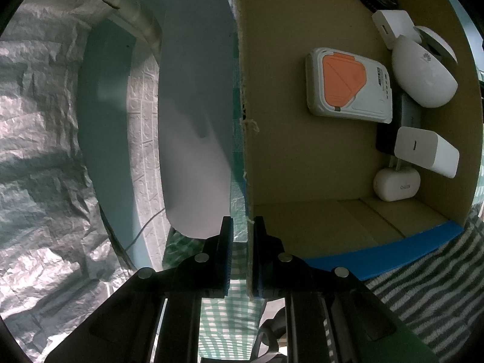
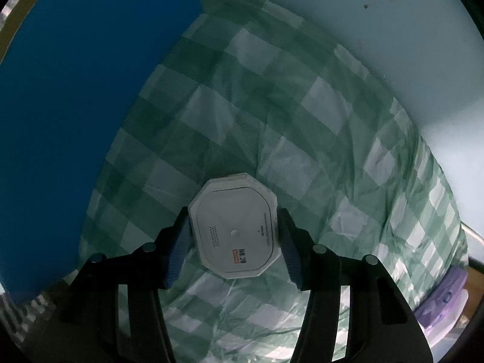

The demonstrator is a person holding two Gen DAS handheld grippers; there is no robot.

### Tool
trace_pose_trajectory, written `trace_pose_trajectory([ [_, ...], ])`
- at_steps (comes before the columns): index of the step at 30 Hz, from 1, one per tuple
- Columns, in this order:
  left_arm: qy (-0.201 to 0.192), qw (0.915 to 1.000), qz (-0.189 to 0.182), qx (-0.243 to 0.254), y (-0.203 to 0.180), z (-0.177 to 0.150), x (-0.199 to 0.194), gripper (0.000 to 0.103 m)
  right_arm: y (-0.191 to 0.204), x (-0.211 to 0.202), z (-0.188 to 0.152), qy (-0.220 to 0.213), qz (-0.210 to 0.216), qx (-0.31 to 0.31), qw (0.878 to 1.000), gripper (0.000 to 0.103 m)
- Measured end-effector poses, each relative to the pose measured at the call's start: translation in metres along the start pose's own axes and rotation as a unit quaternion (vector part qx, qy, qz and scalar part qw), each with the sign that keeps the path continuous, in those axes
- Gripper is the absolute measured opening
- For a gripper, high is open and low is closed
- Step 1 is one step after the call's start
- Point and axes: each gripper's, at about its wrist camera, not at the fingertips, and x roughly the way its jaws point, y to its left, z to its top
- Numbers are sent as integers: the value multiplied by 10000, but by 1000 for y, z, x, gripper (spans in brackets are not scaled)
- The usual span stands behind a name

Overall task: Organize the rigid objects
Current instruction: 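Close the right gripper on the edges of the octagonal puck, then lift the octagonal puck and carry it over the box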

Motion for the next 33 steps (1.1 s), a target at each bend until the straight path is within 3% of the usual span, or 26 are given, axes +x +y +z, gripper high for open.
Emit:
trace_pose_trajectory([
  [17, -10, 10000, -3, 17, 1, -1, 2, 13, 4, -68, -1, -448, 399, 28, 9982, 55],
  [29, -23, 10000, -3, 21, 2, -1, 2, 13, 39, -142, 12, -870, 539, -355, 9941, 55],
  [33, -38, 10000, -9, 17, 3, -1, 1, 13, 56, -150, 21, -972, 622, -538, 9919, 55],
])
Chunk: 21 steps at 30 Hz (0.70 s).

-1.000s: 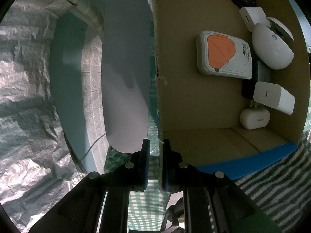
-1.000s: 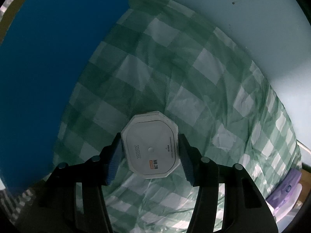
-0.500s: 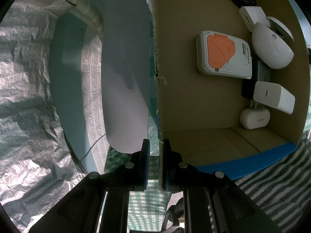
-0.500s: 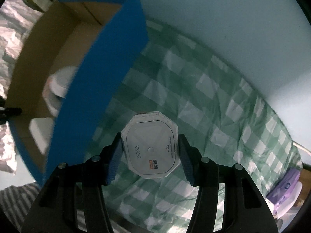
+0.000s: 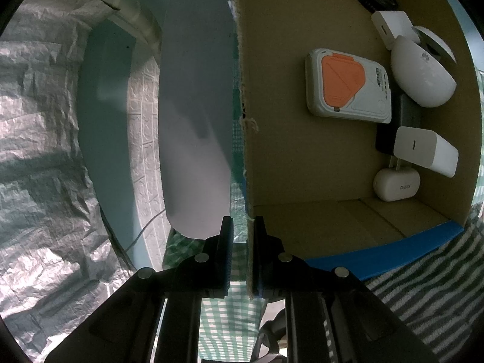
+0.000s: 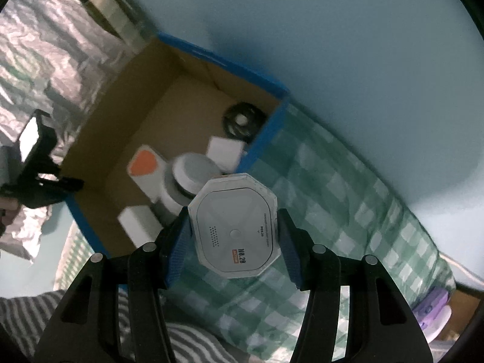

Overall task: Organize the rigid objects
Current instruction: 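Lift the octagonal puck and carry it over the box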

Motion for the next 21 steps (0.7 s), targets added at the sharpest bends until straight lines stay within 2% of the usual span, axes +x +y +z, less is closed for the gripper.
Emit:
trace_pose_trajectory([
  [8, -31, 10000, -16, -23, 1, 0, -1, 12, 36, 16, 23, 79, 74, -328, 9994, 55],
  [21, -62, 10000, -62, -45, -2, 0, -4, 13, 76, 67, 41, 525, 53, -592, 9969, 55],
])
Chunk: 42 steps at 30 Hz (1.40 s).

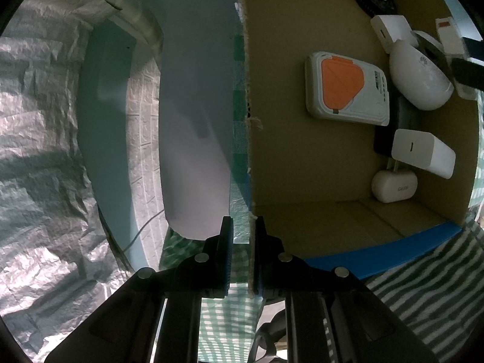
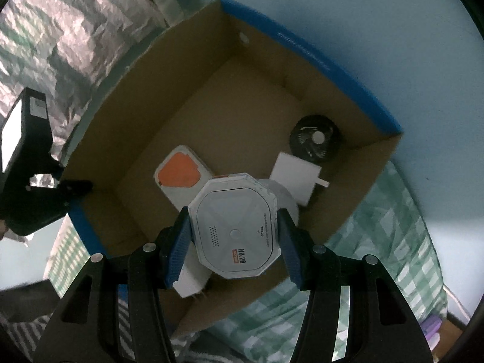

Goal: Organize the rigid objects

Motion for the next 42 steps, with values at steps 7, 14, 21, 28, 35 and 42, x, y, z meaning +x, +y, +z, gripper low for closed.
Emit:
trace_pose_trajectory([
  [7, -11, 10000, -19, 7, 0, -1, 0, 13, 4, -1, 4, -209, 37, 77, 9997, 56],
  [14, -10, 10000, -12, 19, -1, -1, 0, 13, 5, -12, 5, -315, 85, 101, 9994, 57],
  [21, -55, 10000, 34, -26, -1, -3, 0, 13, -2, -19, 1, -417, 64, 374, 9984, 57],
  [28, -345, 9992, 183, -125, -7, -10, -19, 13, -15, -46, -8, -661, -69, 801, 9946, 65],
  [35, -1085, 9931, 271, -365, -20, -25, -65, 53, -20, -83, -14, -1031, -72, 1031, 9893, 72],
  [42, -1866, 9803, 318, -556, -43, -52, -119, 81, -22, -128, -24, -1448, -52, 1178, 9824, 72],
])
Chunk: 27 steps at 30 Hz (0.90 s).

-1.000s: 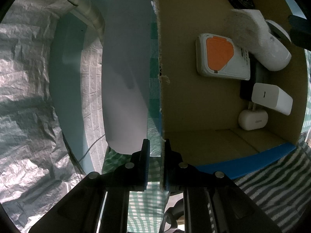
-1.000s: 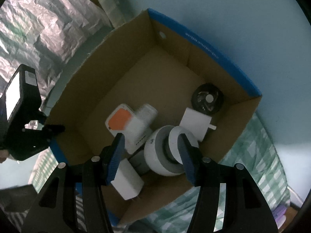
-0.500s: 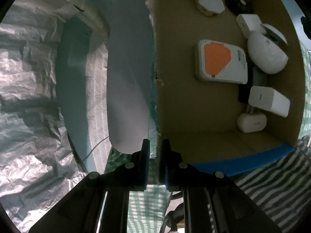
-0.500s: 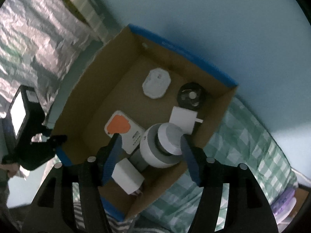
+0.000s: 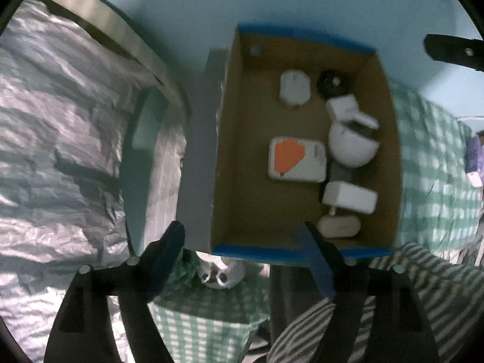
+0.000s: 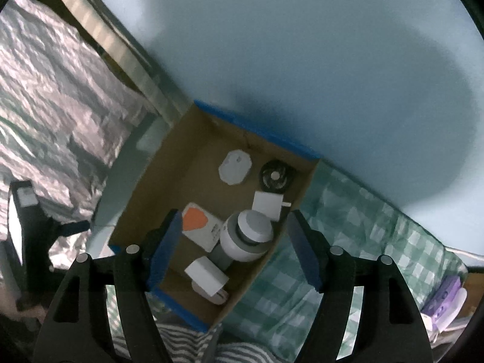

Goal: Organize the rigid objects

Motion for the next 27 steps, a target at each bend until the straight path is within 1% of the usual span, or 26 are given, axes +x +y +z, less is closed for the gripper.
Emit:
trace_pose_trajectory([
  [2, -194, 9998, 63, -34, -5, -3, -18, 82, 0, -12, 0, -128, -16, 4, 9999, 72],
  [4, -394, 9992, 74, -63, -9, -5, -35, 89, 1, -24, -1, -234, -49, 5, 9997, 73],
  [6, -607, 9981, 85, -99, -12, -6, -52, 90, 1, -35, -1, -328, -31, 16, 9995, 73],
  [9, -851, 9962, 136, -85, -17, -7, -72, 94, 1, -52, -3, -498, -66, 8, 9987, 73],
  [11, -1035, 9944, 185, -129, -21, -7, -86, 95, 1, -62, -5, -591, -94, 7, 9982, 73],
  [13, -1181, 9927, 203, -147, -24, -8, -98, 99, 2, -72, -8, -680, -121, 4, 9976, 73],
  [15, -1288, 9912, 210, -240, -26, -10, -107, 102, 3, -79, -11, -763, -142, -1, 9970, 73],
  [20, -1441, 9884, 230, -431, -34, -16, -117, 102, 6, -90, -16, -911, -231, -24, 9956, 73],
  [23, -1390, 9888, 104, -535, -35, -17, -115, 102, 6, -92, -20, -941, -204, -24, 9954, 73],
  [27, -1350, 9890, 144, -590, -33, -17, -113, 102, 3, -91, -22, -912, -176, 84, 9956, 73],
])
